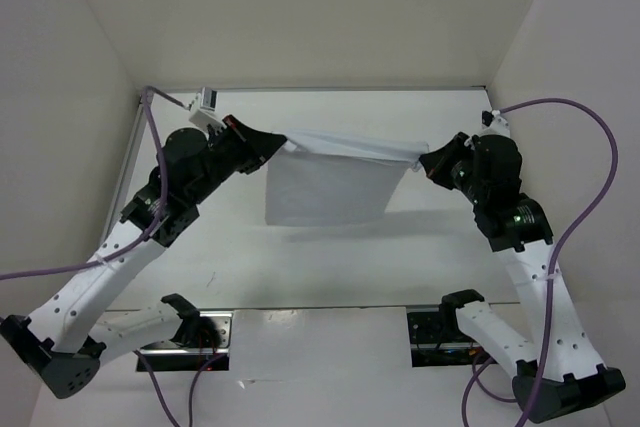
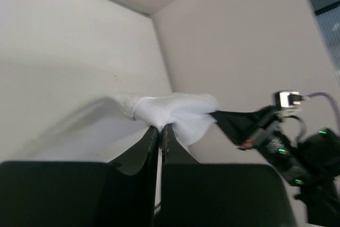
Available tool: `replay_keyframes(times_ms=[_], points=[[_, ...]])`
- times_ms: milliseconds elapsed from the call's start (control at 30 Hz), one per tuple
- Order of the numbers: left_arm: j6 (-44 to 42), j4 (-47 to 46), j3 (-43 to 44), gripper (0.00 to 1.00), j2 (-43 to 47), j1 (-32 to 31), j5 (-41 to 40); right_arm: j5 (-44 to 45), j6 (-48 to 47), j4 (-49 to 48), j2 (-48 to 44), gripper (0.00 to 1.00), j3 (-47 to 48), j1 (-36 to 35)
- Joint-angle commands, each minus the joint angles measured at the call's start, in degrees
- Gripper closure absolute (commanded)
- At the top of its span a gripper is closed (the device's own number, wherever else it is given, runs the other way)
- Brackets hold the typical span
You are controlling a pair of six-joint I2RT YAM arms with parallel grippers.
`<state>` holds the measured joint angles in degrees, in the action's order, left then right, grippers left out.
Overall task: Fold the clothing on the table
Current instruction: Flatten the skirt out
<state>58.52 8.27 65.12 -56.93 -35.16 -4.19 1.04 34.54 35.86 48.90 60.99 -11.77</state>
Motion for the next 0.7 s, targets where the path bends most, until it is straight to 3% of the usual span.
replay_keyframes(times_ms=[0, 200, 367, 467, 667], points=[[-5.69, 5.97, 0.44, 1.00, -2.92, 5.43, 1.00, 0.29, -3.52, -1.57, 1.19, 1.00, 2.46, 0.61], [-6.40, 4.92, -2.46, 1.00, -3.98, 11.59, 9.17, -4.99, -1.76, -8.16, -0.73, 1.00, 1.94, 0.61], [-9.30, 4.91, -5.88, 1.00, -2.85, 13.54, 18.41, -9.20, -1.15, -5.63, -4.42, 1.00, 0.01, 0.61], [-9.30, 6.57, -9.31, 1.00, 1.54, 13.01, 24.13, -13.32, -0.10, -1.59, -10.48, 1.00, -2.45, 0.61], [-7.73, 13.69, -7.40, 1.00, 17.52, 10.99, 25.28, -24.04, 2.98, 6.32, -21.21, 1.00, -3.17, 0.61]])
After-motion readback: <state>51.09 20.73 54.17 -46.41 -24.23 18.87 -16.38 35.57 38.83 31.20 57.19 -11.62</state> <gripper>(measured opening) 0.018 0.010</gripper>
